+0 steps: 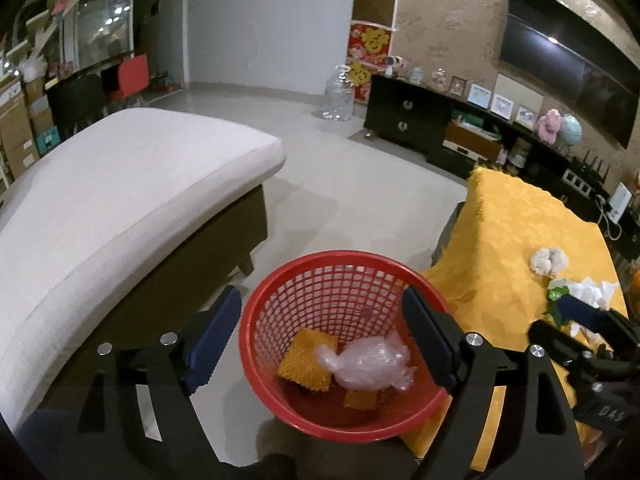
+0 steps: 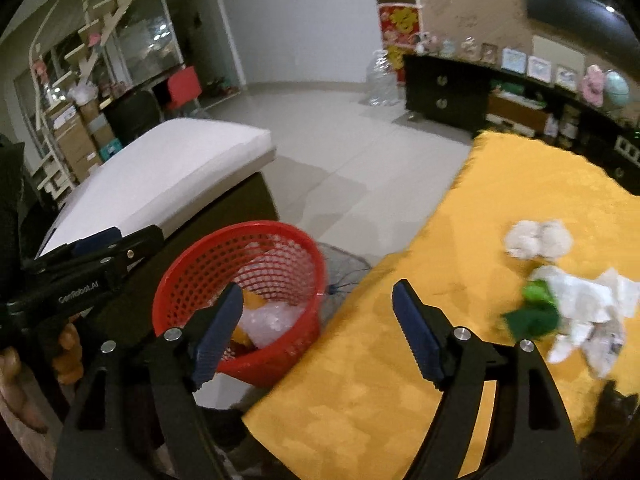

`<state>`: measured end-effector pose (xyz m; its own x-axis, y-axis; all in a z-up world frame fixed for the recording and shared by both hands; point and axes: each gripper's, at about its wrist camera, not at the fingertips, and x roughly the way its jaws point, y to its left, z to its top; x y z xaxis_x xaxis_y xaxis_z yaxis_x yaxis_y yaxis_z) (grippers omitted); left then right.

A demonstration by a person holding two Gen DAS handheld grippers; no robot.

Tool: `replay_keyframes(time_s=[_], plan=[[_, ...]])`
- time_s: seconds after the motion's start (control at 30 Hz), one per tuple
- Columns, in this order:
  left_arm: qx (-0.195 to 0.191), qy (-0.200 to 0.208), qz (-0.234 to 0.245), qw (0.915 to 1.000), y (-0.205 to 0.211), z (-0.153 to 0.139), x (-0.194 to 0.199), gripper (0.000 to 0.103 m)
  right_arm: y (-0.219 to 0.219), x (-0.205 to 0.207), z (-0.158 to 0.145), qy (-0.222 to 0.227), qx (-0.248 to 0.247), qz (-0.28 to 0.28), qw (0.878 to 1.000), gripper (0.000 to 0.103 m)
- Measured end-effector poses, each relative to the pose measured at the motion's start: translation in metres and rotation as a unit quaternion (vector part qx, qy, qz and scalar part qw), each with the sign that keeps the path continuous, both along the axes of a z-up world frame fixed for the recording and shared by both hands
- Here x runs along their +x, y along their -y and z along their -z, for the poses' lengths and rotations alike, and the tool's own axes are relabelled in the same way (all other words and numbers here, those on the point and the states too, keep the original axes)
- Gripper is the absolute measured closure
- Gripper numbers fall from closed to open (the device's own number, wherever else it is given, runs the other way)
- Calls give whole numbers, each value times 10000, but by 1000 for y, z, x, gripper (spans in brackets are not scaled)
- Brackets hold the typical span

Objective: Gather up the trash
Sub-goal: 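Carry both items over the red wastebasket and open both tools, then move the right tool to the black plastic bag and grasp it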

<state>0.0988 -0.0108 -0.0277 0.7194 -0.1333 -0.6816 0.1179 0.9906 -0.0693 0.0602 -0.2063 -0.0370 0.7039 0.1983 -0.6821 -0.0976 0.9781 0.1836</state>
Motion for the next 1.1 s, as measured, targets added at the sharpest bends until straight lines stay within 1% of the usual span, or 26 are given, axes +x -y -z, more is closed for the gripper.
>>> replay_keyframes(time_s=[0.1,0.2,0.3,0.47,0.57,0.73,0.87,0.97,1.0,1.1], plan=[[-2,34,162,9999,10,-2,-3,23,19,-14,-7,54,-97,247,9996,28],[14,57,284,9996,20,-3,-6,23,47,-35,-13,131,-213,653,9976,28],[19,72,452,9989,32,-3,-10,23,81,-60,-14,148,-281,1141,9930,28],[59,73,825,9965,60,-1,-20,23,132,-99,-4,50,-569,2002,9781,26],[80,61,1054,9944,77,0,-25,23,162,-121,7,-103,-361,2454,9687,23],[158,61,1491,9887,110,1,-34,21,193,-147,25,-291,-267,3001,9531,21],[264,12,1796,9834,135,6,-40,21,212,-159,37,-354,65,3194,9469,19],[376,-9,1948,9801,148,12,-45,21,209,-160,43,-404,132,3089,9501,14],[411,-21,1983,9793,151,14,-45,21,209,-158,46,-462,121,3056,9510,12],[454,-67,2044,9778,159,17,-46,21,208,-148,64,-786,156,2998,9506,12]])
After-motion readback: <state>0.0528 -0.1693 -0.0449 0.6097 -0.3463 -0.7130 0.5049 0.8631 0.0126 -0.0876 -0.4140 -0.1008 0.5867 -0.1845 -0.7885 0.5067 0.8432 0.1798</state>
